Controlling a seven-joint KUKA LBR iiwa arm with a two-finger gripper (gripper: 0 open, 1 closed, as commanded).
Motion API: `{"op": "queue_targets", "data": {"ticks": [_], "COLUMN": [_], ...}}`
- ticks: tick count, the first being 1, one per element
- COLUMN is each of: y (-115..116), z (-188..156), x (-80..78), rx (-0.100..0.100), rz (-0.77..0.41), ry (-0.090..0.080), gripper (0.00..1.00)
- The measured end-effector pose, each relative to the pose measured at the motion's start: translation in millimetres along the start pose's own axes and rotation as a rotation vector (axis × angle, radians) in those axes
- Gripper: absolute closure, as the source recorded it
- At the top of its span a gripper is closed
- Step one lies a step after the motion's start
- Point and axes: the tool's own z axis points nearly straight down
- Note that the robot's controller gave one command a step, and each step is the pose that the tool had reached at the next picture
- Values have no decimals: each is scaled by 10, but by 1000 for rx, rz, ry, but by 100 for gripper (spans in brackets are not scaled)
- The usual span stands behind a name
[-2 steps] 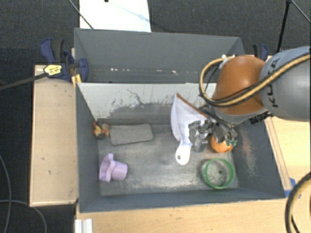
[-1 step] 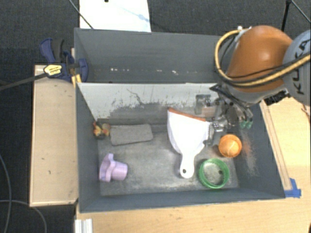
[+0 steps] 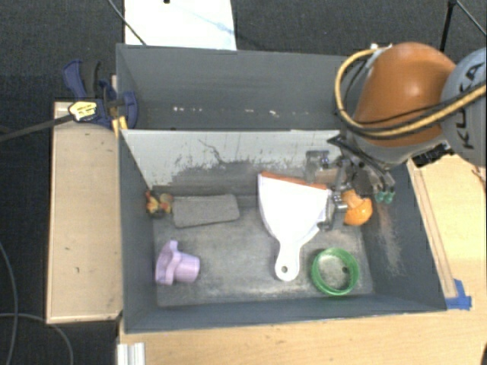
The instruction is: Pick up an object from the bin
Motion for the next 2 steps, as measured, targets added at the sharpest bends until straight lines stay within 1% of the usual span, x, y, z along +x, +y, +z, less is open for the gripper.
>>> {"op": "queue_targets", "data": {"ticks": [1,2], "y": [-340,-253], "z": [454,1080], "x": [-33,303], "rx": [0,3], "rz": [6,-21], "ry": [-9,-2], "gripper": [0,0]}}
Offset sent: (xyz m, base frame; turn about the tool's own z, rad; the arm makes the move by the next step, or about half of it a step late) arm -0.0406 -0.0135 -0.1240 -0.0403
